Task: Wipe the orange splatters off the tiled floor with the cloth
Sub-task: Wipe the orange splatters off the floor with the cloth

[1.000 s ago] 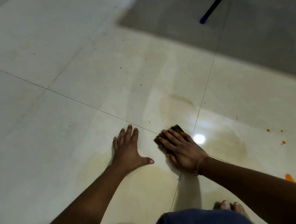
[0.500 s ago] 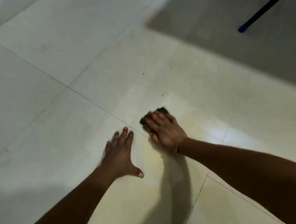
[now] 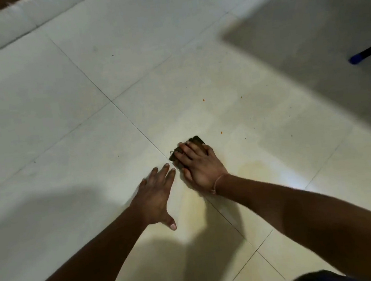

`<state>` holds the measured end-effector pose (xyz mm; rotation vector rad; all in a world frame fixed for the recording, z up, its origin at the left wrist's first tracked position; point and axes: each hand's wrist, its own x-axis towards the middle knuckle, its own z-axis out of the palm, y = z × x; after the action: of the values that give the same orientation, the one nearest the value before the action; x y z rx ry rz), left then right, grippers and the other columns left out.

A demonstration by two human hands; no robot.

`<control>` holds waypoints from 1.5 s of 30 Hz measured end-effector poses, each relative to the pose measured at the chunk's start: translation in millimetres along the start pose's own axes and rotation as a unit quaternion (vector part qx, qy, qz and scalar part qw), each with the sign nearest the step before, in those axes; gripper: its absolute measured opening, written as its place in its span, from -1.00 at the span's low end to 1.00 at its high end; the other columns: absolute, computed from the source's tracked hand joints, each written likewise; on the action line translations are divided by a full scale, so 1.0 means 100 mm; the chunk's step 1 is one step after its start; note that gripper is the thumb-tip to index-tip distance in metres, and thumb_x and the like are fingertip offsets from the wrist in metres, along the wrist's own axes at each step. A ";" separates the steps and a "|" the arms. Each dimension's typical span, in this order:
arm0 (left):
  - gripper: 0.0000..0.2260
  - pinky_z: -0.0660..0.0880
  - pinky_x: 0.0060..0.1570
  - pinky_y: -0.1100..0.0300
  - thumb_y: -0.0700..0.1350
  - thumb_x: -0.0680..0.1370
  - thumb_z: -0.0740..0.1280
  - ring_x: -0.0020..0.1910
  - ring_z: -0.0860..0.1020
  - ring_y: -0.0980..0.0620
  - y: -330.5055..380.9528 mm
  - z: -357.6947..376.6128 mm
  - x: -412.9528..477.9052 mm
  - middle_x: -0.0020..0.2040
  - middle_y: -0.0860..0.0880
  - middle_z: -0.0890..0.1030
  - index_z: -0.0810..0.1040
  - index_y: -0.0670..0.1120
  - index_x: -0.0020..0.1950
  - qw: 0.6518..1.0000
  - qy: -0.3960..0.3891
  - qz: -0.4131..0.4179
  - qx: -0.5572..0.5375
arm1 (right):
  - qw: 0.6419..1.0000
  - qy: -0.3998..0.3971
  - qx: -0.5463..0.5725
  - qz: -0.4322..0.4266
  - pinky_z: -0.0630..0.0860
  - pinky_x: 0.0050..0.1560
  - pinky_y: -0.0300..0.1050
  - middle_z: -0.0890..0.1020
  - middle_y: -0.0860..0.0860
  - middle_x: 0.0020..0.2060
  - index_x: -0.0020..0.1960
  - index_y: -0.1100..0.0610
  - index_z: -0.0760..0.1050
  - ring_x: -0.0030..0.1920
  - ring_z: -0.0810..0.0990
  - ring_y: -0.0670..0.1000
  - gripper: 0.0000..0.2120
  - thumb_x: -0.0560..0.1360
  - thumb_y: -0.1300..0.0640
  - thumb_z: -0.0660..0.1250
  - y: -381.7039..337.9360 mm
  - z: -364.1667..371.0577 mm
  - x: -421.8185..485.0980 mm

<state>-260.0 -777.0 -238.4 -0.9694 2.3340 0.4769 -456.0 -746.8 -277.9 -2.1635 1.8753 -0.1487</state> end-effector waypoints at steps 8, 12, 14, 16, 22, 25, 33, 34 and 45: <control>0.13 0.18 0.45 -0.14 0.21 0.27 0.56 0.56 -0.06 -0.18 0.09 -0.66 0.09 0.60 -0.12 -0.17 -0.06 -0.11 0.59 0.994 -0.091 -0.034 0.041 | 1.000 -0.024 0.011 -0.009 0.18 0.40 0.21 0.25 0.06 0.52 0.51 0.01 0.24 0.52 0.17 0.09 -0.43 0.52 -0.09 0.03 0.30 -0.07 -0.61; 0.11 0.04 0.48 -0.21 0.21 0.30 0.54 0.56 -0.13 -0.20 0.22 -0.73 0.32 0.60 -0.09 -0.21 -0.10 -0.06 0.59 0.999 -0.012 -0.046 0.001 | 0.996 -0.002 -0.014 0.093 0.04 0.41 0.19 0.19 0.05 0.54 0.53 0.00 0.18 0.53 0.07 0.08 -0.37 0.48 -0.11 -0.11 0.57 -0.17 0.07; 0.13 0.00 0.48 -0.24 0.20 0.28 0.56 0.56 -0.14 -0.20 0.18 -0.84 0.51 0.60 -0.08 -0.21 -0.11 -0.04 0.59 0.998 0.017 -0.064 -0.013 | 0.996 0.001 -0.008 0.086 0.03 0.41 0.17 0.19 0.05 0.54 0.53 -0.01 0.18 0.54 0.08 0.08 -0.40 0.51 -0.10 -0.08 0.56 -0.14 -0.05; 0.18 -0.01 0.47 -0.26 0.21 0.24 0.57 0.56 -0.14 -0.21 0.13 -0.94 0.68 0.60 -0.07 -0.21 -0.13 -0.03 0.59 0.996 0.029 -0.080 -0.035 | 0.999 -0.006 0.000 0.038 0.02 0.42 0.16 0.17 0.03 0.55 0.55 -0.02 0.15 0.55 0.07 0.06 -0.44 0.56 -0.09 -0.02 0.54 -0.10 -0.50; 0.30 0.17 0.39 -0.31 0.27 0.11 0.60 0.54 -0.12 -0.26 0.07 -1.13 1.16 0.58 -0.06 -0.20 -0.17 0.00 0.57 0.996 0.021 -0.075 -0.041 | 0.976 0.048 0.001 0.210 0.16 0.38 0.16 0.22 0.03 0.52 0.53 -0.04 0.18 0.52 0.09 0.07 -0.39 0.49 -0.13 0.01 1.26 -0.34 0.00; 0.33 0.20 0.36 -0.32 0.27 0.07 0.61 0.52 -0.14 -0.31 0.07 -1.05 1.33 0.56 -0.08 -0.21 -0.19 -0.02 0.56 0.995 0.031 -0.083 -0.051 | 0.969 0.074 0.000 0.234 0.10 0.43 0.16 0.24 0.04 0.52 0.51 -0.03 0.19 0.52 0.08 0.07 -0.42 0.50 -0.09 0.07 1.08 -0.28 0.55; 0.33 0.08 0.43 -0.33 0.28 0.15 0.59 0.53 -0.27 -0.29 0.05 -1.06 1.33 0.55 -0.10 -0.37 -0.29 -0.02 0.56 0.995 0.018 -0.087 -0.047 | 0.971 0.077 0.005 0.225 0.21 0.36 0.16 0.27 0.08 0.50 0.49 0.00 0.25 0.50 0.17 0.11 -0.40 0.47 -0.11 0.00 1.61 -0.50 0.70; 0.36 0.04 0.42 -0.34 0.30 0.14 0.59 0.52 -0.31 -0.28 0.01 -1.06 1.36 0.53 -0.11 -0.42 -0.34 -0.02 0.55 0.994 0.015 -0.093 -0.048 | 0.956 0.079 0.009 0.282 0.18 0.38 0.17 0.22 0.07 0.52 0.50 0.00 0.21 0.51 0.13 0.10 -0.40 0.48 -0.11 -0.02 1.64 -0.56 1.00; 0.46 -0.11 0.37 -0.43 0.25 0.07 0.63 0.46 -0.45 -0.28 -0.01 -1.07 1.45 0.46 -0.09 -0.55 -0.47 0.00 0.50 0.988 -0.034 -0.109 -0.102 | 0.968 0.054 -0.008 0.246 0.13 0.42 0.20 0.19 0.05 0.53 0.52 -0.02 0.18 0.52 0.08 0.09 -0.44 0.53 -0.07 0.02 1.63 -0.65 1.96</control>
<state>-381.8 -909.2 -244.8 -1.2686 2.1170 0.6565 -597.5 -968.1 -279.3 -1.6568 2.4149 -0.1522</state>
